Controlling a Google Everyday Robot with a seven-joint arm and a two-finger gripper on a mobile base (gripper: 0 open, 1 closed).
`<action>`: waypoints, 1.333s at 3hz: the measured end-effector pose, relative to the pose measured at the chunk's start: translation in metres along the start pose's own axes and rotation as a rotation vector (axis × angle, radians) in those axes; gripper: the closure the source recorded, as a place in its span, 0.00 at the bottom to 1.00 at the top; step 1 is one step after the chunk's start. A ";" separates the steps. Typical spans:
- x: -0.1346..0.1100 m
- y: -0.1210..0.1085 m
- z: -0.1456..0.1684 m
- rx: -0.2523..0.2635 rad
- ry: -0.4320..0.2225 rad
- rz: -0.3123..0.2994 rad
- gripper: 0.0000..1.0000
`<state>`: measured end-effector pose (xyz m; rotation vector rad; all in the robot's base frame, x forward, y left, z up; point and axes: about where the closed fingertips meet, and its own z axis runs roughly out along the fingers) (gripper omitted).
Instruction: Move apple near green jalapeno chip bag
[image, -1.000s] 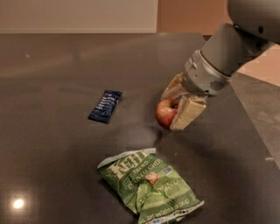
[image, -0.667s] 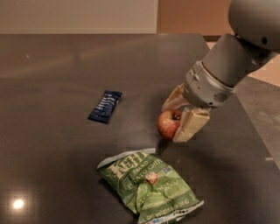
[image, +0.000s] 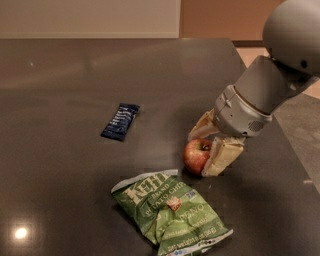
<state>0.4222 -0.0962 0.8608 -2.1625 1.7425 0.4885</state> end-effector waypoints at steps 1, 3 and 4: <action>0.005 0.002 0.008 -0.015 -0.019 0.009 0.35; 0.009 -0.001 0.011 0.016 -0.067 0.027 0.00; 0.009 -0.001 0.011 0.016 -0.067 0.027 0.00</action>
Offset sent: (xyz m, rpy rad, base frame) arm 0.0090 -0.0106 -0.0205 0.1452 0.0054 -0.0802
